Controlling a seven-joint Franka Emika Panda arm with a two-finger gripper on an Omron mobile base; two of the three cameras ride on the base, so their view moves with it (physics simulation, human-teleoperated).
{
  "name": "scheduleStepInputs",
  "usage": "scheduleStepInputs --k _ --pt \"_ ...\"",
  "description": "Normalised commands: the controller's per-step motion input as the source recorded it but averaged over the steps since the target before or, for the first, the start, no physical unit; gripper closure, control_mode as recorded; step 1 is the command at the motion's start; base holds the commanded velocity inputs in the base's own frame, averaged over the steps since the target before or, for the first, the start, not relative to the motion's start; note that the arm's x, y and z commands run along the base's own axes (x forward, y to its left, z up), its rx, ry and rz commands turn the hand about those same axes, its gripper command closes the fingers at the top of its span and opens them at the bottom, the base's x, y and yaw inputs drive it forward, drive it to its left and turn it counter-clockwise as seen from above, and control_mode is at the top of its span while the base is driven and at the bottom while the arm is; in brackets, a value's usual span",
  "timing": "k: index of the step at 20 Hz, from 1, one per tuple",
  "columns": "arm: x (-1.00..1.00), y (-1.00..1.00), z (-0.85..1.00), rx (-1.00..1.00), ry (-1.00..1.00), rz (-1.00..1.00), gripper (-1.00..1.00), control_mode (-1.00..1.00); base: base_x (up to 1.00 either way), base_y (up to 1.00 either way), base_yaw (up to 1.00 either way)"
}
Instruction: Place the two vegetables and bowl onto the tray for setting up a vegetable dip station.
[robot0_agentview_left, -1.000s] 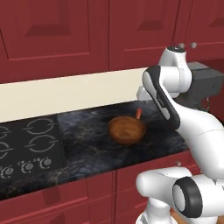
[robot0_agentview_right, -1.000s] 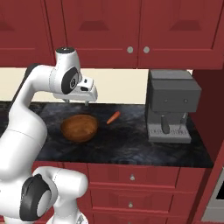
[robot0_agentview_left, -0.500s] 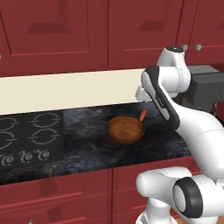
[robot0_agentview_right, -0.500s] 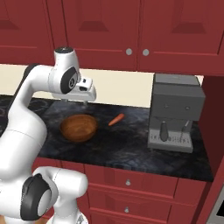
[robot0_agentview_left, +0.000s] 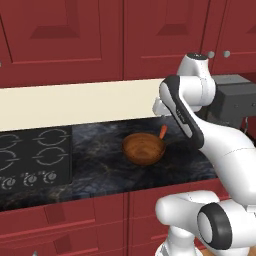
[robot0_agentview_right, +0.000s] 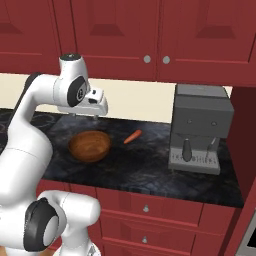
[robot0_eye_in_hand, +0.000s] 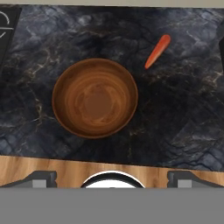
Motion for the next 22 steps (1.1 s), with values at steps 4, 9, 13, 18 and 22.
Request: scheduleStepInputs --k 4,9,13,18,22 --pt "0.0 0.0 0.0 0.0 0.0 0.0 -1.0 1.0 0.0 0.0 0.0" --pt "0.0 0.0 0.0 0.0 0.0 0.0 -1.0 1.0 0.0 0.0 0.0" --pt "0.0 0.0 0.0 0.0 0.0 0.0 -1.0 1.0 0.0 0.0 0.0" --pt "0.02 0.0 -0.12 -0.07 0.0 -0.06 -1.0 -1.0 0.0 0.0 0.0" --pt "0.03 0.0 -0.2 -0.05 0.0 -0.17 -1.0 -1.0 0.0 0.0 0.0"
